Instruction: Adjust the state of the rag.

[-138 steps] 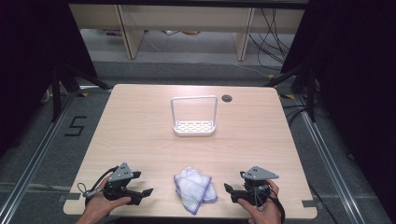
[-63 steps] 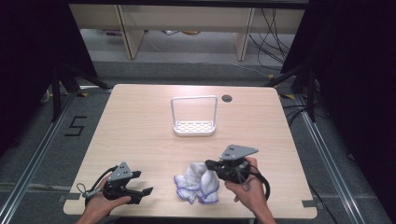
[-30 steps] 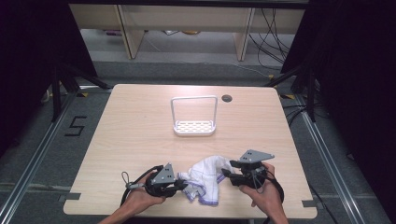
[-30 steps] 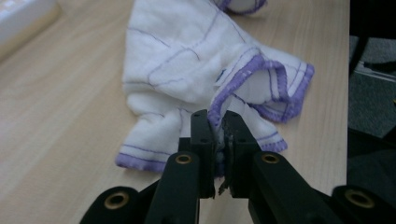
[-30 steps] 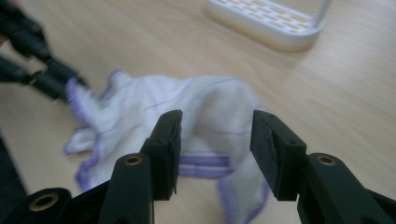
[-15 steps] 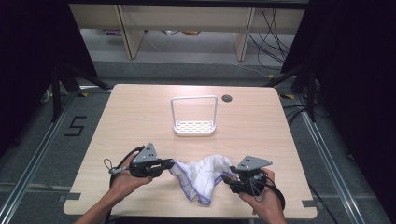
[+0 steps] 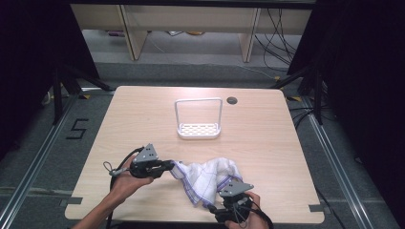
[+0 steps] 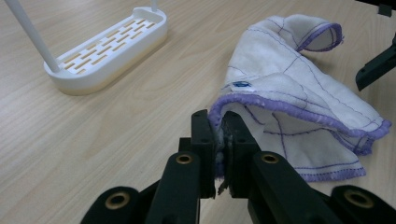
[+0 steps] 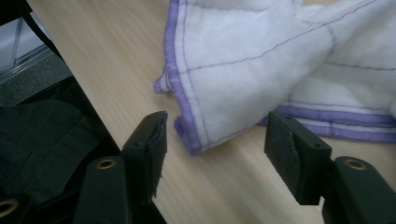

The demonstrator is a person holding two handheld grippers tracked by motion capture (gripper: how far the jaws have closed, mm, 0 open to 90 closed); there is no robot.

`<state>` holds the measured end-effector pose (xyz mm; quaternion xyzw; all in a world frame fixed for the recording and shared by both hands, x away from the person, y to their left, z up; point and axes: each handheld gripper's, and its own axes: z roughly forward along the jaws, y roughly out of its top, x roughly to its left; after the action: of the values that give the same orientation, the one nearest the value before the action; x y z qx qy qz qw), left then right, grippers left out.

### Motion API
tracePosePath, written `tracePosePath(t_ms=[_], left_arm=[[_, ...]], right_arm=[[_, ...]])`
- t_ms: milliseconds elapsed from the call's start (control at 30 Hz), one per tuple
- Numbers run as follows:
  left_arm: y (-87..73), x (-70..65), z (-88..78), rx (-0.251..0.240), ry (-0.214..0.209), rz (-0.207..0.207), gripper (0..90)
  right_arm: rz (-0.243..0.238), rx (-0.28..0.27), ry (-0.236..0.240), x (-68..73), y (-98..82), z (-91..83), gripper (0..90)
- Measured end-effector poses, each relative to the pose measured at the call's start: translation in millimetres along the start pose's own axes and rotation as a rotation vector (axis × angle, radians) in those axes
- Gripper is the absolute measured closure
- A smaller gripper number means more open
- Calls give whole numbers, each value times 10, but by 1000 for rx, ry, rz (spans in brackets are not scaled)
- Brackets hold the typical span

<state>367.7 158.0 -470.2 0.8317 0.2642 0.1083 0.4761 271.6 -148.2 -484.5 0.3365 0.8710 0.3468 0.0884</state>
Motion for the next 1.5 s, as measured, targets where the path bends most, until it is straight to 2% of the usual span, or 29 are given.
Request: tracePosePath(t_ms=[33, 133, 167, 200, 267, 300, 367, 400, 433, 467, 500, 600, 633, 667, 767, 833, 933, 1033, 1100, 1167, 1233, 1267, 1300, 1367, 1500], left_arm=[[-2, 2, 2, -3, 0, 1, 841], [-1, -2, 6, -1, -2, -1, 841], [3, -9, 7, 2, -3, -2, 841], [5, -9, 5, 3, -4, 0, 841], [10, -12, -7, 8, 6, 3, 841], [13, -11, -10, 0, -3, 3, 841], [20, -18, -34, 3, -2, 4, 842], [23, -25, -38, -5, -7, 3, 843], [33, -38, -68, 0, -12, 5, 843], [40, -48, -93, -3, -17, 7, 843], [49, -60, -121, -7, -19, 10, 844], [93, -102, -220, -27, -35, 18, 845], [114, -124, -259, -33, -42, 21, 845], [136, -151, -300, -43, -51, 22, 845], [211, -240, -437, -71, -76, 35, 846], [263, -289, -523, -88, -82, 53, 845], [323, -309, -607, -112, -89, 48, 846], [340, -250, -597, -116, -85, 27, 845], [330, -185, -530, -106, -84, 6, 845], [312, -111, -443, -91, -56, -10, 845], [288, -30, -369, -84, -35, -31, 845], [263, 34, -323, -71, -22, -38, 844], [246, 66, -295, -66, -13, -47, 844], [185, 159, -231, -44, 16, -62, 844], [73, 278, -127, -20, 44, -88, 843]], right_arm=[[-1, -3, -17, 21, -11, 35, 360], [-9, 17, -15, 45, -17, 78, 367], [-28, 41, -26, 65, -20, 136, 446], [-32, 40, -35, 62, -18, 151, 518], [-45, 33, -34, 42, -22, 153, 683], [-64, 27, -32, 19, -21, 139, 763], [-65, -9, -12, -23, -29, 91, 873], [-85, -31, -19, -47, -24, 62, 883], [-101, -27, -20, -68, -10, 19, 888], [-100, -50, -27, -81, 6, -31, 890], [-119, -53, -28, -113, 31, -90, 891], [-112, -98, -39, -184, 113, -285, 892], [-96, -110, -39, -199, 146, -359, 893], [-95, -118, -25, -222, 187, -434, 892], [-110, -157, -33, -248, 321, -678, 893], [-144, -184, -49, -245, 446, -868, 893], [-163, -177, -77, -289, 618, -1058, 893], [-177, -159, -116, -460, 809, -1109, 893], [-170, -141, -137, -596, 919, -1053, 893], [-165, -93, -137, -769, 1054, -887, 893], [-158, -56, -147, -882, 1146, -715, 893], [-163, -53, -152, -942, 1190, -598, 893], [-161, -22, -158, -1004, 1245, -474, 893], [-148, 8, -155, -1091, 1309, -272, 893], [-113, 59, -135, -1241, 1328, 104, 893]])
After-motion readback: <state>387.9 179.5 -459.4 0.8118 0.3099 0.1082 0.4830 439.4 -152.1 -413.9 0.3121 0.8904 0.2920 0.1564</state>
